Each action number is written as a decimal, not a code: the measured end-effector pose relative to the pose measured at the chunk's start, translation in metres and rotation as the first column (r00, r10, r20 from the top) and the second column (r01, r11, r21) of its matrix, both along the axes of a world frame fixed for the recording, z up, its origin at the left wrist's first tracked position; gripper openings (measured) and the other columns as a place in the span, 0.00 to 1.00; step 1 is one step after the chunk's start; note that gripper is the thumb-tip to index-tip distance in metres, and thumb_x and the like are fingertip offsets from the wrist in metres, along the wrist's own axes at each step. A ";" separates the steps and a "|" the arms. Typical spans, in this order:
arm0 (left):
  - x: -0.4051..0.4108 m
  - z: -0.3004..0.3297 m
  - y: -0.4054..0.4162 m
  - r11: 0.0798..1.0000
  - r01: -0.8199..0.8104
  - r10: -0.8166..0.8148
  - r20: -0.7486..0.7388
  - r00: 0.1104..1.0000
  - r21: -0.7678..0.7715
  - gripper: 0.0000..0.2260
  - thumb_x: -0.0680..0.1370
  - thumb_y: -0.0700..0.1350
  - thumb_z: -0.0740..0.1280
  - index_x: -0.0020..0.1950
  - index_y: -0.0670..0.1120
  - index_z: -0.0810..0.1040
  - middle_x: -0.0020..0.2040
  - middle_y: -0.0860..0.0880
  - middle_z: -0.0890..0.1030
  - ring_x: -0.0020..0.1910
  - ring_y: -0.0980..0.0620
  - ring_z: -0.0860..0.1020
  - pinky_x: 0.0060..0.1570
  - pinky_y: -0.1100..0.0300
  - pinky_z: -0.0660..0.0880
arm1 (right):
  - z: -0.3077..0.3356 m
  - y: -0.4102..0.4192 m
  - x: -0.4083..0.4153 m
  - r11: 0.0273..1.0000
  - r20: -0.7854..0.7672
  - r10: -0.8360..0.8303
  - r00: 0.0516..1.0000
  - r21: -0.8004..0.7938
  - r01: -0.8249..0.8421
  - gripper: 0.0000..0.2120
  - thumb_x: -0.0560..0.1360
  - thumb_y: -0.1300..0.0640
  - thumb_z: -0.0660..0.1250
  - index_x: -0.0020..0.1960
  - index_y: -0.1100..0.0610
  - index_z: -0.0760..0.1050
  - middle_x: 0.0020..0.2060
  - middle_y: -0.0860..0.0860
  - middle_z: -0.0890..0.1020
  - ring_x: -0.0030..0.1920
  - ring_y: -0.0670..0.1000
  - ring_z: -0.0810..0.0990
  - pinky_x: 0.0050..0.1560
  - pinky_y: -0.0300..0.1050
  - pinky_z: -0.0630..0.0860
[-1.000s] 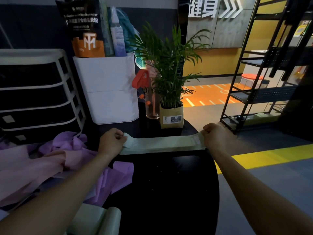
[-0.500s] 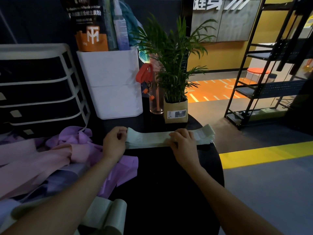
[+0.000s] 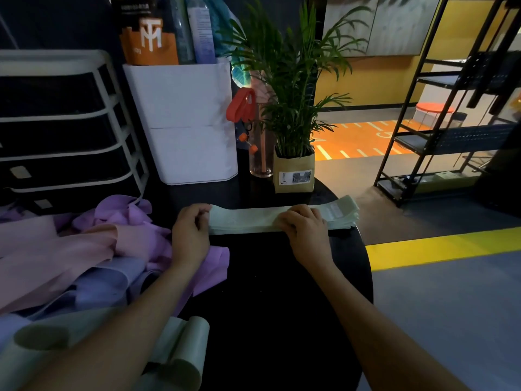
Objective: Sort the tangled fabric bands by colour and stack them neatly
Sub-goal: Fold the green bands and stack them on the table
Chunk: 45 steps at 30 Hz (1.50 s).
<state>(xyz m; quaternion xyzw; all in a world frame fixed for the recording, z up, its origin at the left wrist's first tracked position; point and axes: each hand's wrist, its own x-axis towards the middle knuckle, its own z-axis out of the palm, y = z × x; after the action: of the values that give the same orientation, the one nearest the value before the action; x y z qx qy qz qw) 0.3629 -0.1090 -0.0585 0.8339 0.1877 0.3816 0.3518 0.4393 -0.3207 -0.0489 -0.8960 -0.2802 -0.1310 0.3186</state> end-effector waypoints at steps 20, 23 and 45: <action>-0.030 0.049 -0.004 0.991 0.132 -0.128 -0.146 0.981 0.021 0.08 0.77 0.38 0.64 0.55 0.40 0.78 0.53 0.42 0.79 0.49 0.48 0.77 0.49 0.66 0.68 | 0.031 0.004 -0.035 0.998 -0.025 0.002 1.000 -0.070 -0.004 0.14 0.77 0.58 0.64 0.62 0.53 0.75 0.61 0.50 0.73 0.63 0.53 0.66 0.63 0.49 0.64; -0.060 0.057 -0.009 0.986 0.162 -0.165 -0.161 0.973 -0.028 0.07 0.76 0.36 0.65 0.54 0.39 0.78 0.52 0.41 0.79 0.47 0.51 0.76 0.49 0.64 0.70 | 0.042 0.011 -0.063 0.999 -0.056 0.030 0.998 -0.022 -0.032 0.14 0.76 0.57 0.65 0.62 0.53 0.75 0.60 0.50 0.73 0.63 0.53 0.67 0.63 0.50 0.66; -0.227 0.051 -0.020 0.933 0.282 -0.336 -0.260 0.905 -0.224 0.06 0.76 0.35 0.65 0.49 0.45 0.76 0.44 0.49 0.78 0.43 0.55 0.76 0.41 0.68 0.70 | 0.026 0.033 -0.215 0.981 -0.208 0.193 0.959 0.023 -0.193 0.10 0.71 0.57 0.71 0.52 0.56 0.82 0.40 0.47 0.74 0.51 0.54 0.77 0.50 0.38 0.70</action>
<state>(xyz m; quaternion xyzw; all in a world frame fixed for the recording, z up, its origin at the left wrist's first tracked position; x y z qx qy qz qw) 0.1362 -0.1286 -0.0071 0.8650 0.1369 0.1738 0.4504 0.2244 -0.2872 -0.0227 -0.8728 -0.3310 -0.0045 0.3586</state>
